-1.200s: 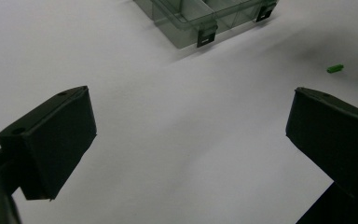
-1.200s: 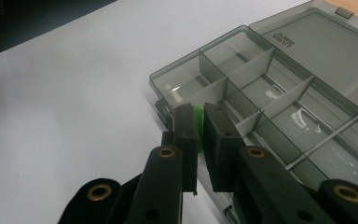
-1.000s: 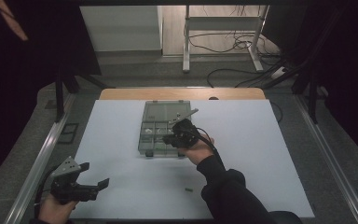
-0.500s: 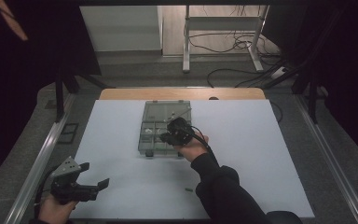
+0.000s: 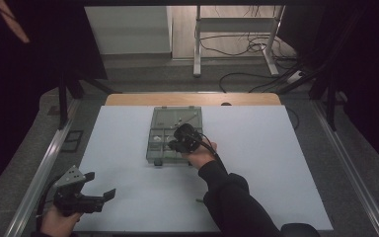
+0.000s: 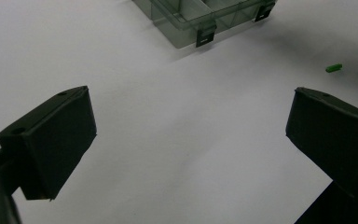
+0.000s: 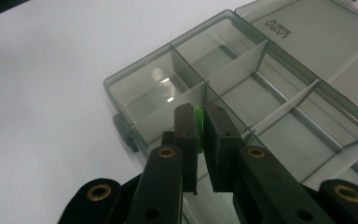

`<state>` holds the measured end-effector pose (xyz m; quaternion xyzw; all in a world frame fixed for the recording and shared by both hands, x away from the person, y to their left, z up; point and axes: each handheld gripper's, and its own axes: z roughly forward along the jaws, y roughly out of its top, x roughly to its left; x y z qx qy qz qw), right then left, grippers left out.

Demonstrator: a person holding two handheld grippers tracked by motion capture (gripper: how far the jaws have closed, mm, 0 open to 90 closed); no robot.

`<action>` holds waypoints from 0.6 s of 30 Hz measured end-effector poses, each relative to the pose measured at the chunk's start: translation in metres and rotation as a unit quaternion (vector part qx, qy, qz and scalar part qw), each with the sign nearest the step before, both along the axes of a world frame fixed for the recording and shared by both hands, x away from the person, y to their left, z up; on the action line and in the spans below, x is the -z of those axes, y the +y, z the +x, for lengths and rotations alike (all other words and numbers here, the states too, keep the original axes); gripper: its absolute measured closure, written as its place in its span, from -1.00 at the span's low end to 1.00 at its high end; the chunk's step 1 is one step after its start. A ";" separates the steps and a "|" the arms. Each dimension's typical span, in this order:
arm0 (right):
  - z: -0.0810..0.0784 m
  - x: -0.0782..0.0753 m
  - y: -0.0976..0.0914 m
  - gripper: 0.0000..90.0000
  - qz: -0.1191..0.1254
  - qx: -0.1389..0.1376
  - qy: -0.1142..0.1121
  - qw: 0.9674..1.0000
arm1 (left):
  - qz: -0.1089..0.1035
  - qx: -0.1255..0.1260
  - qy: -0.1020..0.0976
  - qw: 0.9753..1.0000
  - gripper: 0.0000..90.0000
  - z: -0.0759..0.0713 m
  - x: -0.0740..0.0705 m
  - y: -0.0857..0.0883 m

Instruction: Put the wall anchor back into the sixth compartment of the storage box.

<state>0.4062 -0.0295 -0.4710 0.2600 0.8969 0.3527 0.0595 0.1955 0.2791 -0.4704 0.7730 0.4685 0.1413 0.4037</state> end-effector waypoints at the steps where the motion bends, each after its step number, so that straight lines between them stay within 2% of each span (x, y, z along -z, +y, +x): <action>1: 0.001 0.001 0.001 0.84 -0.001 0.001 0.001 1.000 | 0.000 0.000 0.000 1.000 -0.95 0.000 0.000 0.000; 10: 0.006 0.006 0.008 0.81 -0.007 0.005 -0.009 1.000 | 0.001 0.001 0.000 1.000 -0.95 0.000 0.000 0.000; 18: 0.000 -0.002 0.003 0.73 -0.001 0.003 -0.012 1.000 | 0.001 0.002 -0.001 1.000 -0.95 0.000 0.000 0.000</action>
